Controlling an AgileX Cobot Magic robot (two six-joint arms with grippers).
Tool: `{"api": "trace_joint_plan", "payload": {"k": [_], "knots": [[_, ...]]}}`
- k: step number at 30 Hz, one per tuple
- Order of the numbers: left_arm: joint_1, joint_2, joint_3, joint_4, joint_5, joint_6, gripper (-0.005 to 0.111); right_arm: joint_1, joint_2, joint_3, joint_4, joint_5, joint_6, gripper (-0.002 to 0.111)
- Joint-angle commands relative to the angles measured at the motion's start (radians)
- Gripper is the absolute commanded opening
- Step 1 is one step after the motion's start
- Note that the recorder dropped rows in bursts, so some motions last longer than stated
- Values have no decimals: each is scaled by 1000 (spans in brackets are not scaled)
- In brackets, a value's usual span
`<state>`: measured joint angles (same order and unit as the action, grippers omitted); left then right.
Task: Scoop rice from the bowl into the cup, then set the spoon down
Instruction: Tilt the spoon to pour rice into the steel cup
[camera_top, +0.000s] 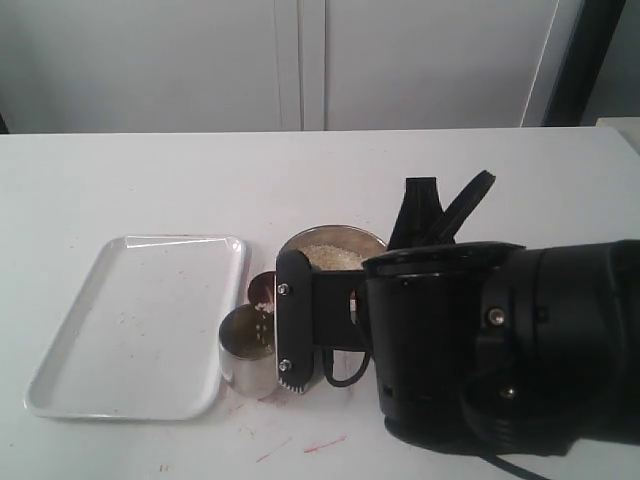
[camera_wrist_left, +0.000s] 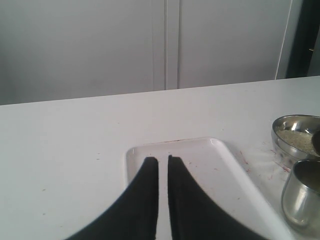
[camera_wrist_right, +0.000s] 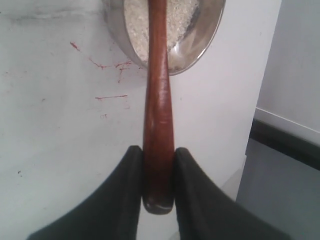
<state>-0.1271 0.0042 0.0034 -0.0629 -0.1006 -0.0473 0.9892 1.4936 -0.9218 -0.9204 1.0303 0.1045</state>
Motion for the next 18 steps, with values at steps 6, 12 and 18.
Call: {"api": "trace_joint_plan", "payload": {"k": [6, 12, 18], "knots": [[-2, -4, -3, -4, -4, -2, 14, 16, 0, 5, 28, -21, 1, 0], [-2, -4, -3, -4, -4, -2, 14, 16, 0, 5, 14, 4, 5, 0], [-2, -4, -3, -4, -4, -2, 14, 16, 0, 5, 38, -23, 5, 0]]}}
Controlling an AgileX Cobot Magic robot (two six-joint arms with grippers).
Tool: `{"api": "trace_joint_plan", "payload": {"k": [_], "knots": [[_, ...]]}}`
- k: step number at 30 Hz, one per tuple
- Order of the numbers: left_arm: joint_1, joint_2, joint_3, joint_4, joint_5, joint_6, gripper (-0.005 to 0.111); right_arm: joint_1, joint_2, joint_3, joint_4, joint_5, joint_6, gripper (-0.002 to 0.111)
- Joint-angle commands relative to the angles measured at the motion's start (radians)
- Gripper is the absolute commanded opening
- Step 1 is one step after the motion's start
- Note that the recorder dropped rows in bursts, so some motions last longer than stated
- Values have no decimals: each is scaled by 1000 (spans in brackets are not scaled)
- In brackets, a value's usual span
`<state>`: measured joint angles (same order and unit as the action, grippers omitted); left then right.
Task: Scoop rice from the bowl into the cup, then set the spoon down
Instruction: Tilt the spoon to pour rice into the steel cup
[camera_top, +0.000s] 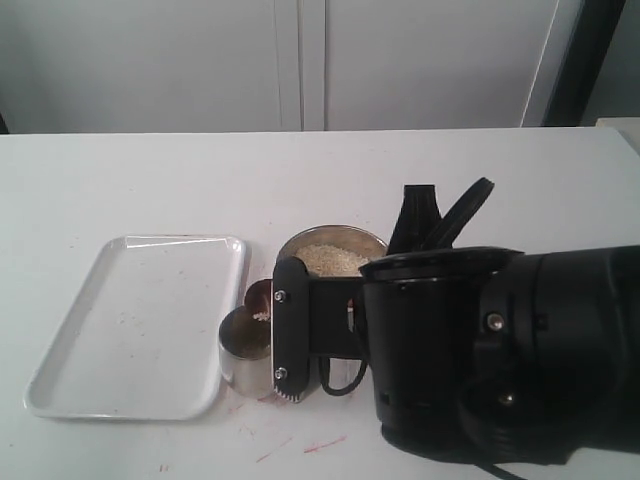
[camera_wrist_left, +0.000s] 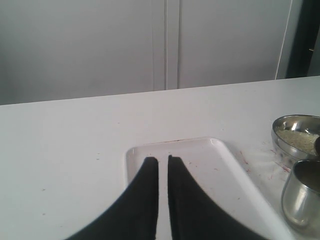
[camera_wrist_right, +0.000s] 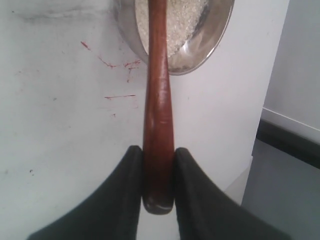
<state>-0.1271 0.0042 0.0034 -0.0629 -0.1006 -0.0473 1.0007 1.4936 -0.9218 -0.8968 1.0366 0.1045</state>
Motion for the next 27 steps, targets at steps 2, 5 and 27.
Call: {"api": "trace_joint_plan", "payload": {"k": [2, 5, 27], "knots": [[-2, -4, -3, -4, -4, -2, 14, 5, 0, 5, 0, -11, 5, 0], [-2, -4, -3, -4, -4, -2, 14, 5, 0, 5, -30, 24, 14, 0], [-2, -4, -3, -4, -4, -2, 14, 5, 0, 5, -31, 17, 20, 0]]}}
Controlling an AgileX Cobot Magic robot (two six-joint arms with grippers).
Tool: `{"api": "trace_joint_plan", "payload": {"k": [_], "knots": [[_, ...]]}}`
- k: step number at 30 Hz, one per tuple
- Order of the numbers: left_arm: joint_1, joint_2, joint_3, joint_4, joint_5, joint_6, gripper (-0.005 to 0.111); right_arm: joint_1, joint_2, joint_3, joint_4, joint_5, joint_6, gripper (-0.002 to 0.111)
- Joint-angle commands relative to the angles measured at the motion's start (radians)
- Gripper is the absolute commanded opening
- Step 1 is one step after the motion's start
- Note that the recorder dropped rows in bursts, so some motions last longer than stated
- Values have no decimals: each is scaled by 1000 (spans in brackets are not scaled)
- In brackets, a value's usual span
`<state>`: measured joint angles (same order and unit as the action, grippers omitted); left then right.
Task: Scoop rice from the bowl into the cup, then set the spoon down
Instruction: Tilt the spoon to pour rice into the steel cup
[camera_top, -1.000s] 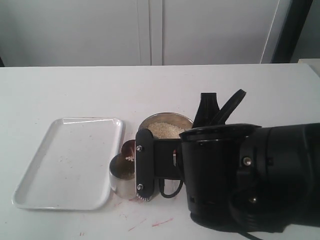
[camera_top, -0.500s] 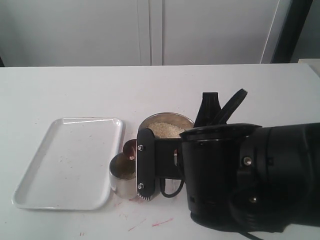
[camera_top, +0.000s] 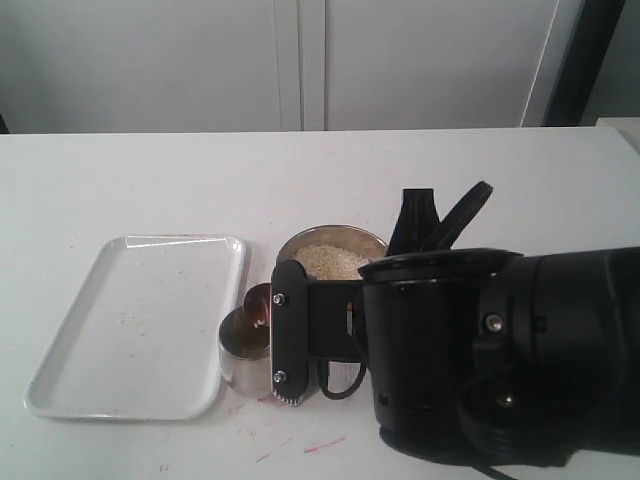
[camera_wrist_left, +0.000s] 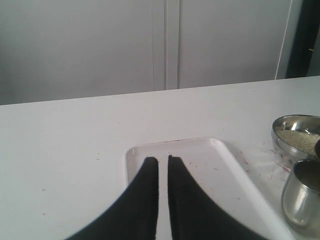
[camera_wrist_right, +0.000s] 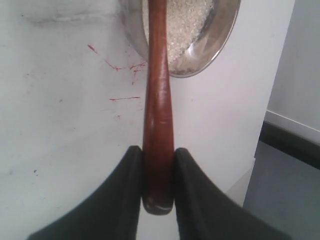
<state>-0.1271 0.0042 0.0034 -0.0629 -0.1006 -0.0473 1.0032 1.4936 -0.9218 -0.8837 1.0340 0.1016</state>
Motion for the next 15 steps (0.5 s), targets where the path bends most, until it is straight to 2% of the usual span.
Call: {"api": "trace_joint_plan", "payload": {"k": [1, 4, 8, 12, 15], "knots": [[-2, -4, -3, -4, -4, -2, 14, 3, 0, 5, -36, 13, 25, 0], [-2, -4, -3, -4, -4, -2, 14, 5, 0, 5, 11, -8, -16, 0], [-2, -4, -3, -4, -4, -2, 14, 2, 0, 5, -50, 15, 42, 0], [-2, -4, -3, -4, -4, -2, 14, 14, 0, 5, 8, 4, -29, 0], [-2, -4, -3, -4, -4, -2, 14, 13, 0, 5, -55, 27, 36, 0]]}}
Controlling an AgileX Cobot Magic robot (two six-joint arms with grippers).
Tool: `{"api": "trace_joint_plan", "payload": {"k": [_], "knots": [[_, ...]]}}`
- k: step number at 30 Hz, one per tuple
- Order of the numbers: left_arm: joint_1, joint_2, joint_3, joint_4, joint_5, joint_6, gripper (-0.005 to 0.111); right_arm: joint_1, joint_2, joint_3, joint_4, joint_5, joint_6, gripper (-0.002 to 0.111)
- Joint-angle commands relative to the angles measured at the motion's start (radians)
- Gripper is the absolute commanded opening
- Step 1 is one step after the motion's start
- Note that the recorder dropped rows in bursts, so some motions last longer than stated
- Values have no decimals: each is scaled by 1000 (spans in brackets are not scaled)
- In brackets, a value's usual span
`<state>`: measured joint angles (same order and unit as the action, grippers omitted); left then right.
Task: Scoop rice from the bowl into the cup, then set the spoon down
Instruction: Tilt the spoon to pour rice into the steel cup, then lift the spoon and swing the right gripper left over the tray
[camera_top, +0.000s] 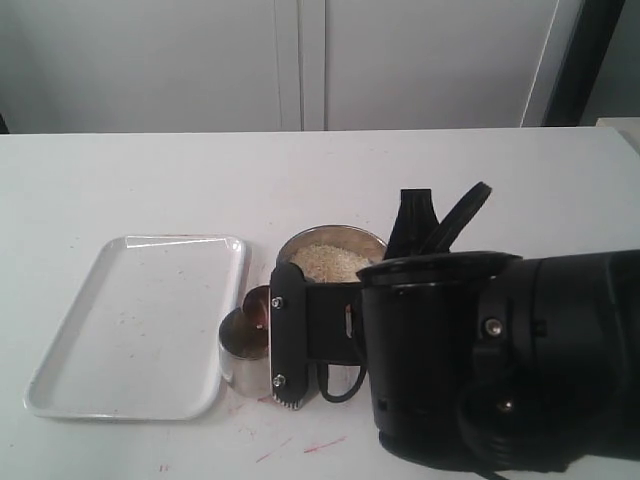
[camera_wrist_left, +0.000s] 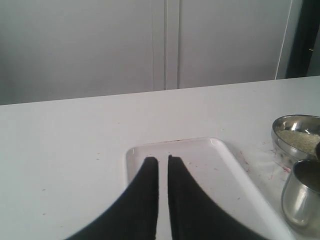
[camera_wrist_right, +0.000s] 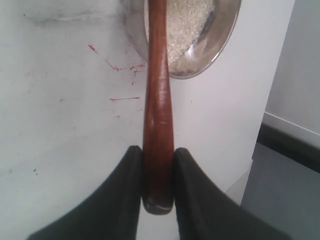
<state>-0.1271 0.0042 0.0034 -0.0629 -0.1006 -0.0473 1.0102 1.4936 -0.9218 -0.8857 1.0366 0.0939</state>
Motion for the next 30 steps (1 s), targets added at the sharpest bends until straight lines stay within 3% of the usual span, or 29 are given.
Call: {"api": "trace_joint_plan", "payload": {"k": [1, 13, 24, 30], "knots": [[-2, -4, -3, -4, -4, -2, 14, 6, 0, 5, -58, 27, 59, 0], [-2, -4, -3, -4, -4, -2, 14, 6, 0, 5, -44, 13, 69, 0], [-2, -4, -3, -4, -4, -2, 14, 4, 0, -10, 90, -127, 255, 0], [-2, -4, -3, -4, -4, -2, 14, -77, -27, -57, 199, -171, 278, 0]]}}
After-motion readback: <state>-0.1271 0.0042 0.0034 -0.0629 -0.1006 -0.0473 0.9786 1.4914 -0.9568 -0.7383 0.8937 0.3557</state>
